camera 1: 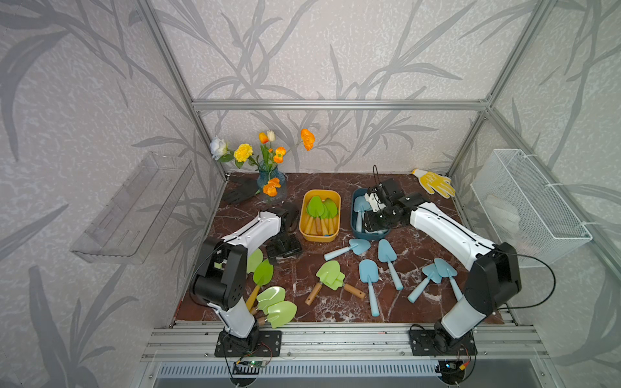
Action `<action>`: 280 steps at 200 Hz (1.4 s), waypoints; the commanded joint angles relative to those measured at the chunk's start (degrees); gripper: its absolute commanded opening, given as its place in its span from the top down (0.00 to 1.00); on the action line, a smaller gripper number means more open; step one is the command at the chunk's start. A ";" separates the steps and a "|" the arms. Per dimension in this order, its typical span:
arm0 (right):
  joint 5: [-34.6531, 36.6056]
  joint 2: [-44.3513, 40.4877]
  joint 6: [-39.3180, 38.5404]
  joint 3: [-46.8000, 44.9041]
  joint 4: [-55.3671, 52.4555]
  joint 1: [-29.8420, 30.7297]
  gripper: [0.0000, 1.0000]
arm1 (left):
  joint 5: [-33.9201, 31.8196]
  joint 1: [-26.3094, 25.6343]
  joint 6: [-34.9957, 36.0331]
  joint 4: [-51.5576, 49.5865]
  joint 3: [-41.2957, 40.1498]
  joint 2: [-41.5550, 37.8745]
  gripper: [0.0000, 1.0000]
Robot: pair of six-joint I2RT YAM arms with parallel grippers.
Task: Sort the small shovels by color and place them into the storage box
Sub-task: Pick up the shovel from the center of the board.
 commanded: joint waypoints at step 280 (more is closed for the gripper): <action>2.36 -0.97 3.78 -3.20 1.89 12.88 0.56 | 5.84 13.89 -6.23 6.39 -15.91 5.51 0.37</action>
